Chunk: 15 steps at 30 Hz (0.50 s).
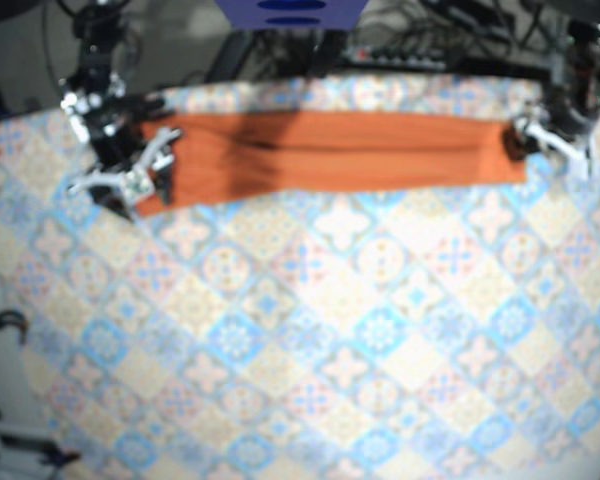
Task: Fold the T-shirt properly
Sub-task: 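Open the left gripper and release its end of the orange strip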
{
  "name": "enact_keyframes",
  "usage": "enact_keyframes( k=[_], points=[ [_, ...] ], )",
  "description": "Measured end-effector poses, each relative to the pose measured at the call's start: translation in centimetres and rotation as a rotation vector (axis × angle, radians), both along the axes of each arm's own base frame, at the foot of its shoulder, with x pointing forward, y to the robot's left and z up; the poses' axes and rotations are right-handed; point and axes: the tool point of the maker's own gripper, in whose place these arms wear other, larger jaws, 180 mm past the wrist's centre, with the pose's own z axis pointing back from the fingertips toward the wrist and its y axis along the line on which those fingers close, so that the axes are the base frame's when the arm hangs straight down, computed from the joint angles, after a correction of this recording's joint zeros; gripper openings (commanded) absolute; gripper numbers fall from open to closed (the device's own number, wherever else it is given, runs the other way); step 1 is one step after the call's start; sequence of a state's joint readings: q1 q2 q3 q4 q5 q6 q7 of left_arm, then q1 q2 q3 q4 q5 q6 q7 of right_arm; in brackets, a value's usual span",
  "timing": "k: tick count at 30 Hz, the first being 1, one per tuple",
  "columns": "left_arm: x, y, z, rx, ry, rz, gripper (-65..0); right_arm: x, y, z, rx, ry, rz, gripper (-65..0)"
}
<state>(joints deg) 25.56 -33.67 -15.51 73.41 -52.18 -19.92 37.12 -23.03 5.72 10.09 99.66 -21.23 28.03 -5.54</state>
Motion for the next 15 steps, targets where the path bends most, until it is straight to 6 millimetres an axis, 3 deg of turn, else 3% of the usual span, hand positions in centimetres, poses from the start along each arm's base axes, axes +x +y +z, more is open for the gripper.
enact_keyframes(
  k=[5, 15],
  points=[
    [-0.8, 0.6, -0.7, -0.122, 0.020, 0.085, -7.4, 0.0, 0.0, 0.0, -0.001, 0.001, 0.000, -31.2],
    [0.9, 0.8, -0.7, -0.179, 0.007, 0.116, -7.4, 0.0, -0.8, 0.1, -0.010, -0.004, -0.019, -31.2]
  ],
)
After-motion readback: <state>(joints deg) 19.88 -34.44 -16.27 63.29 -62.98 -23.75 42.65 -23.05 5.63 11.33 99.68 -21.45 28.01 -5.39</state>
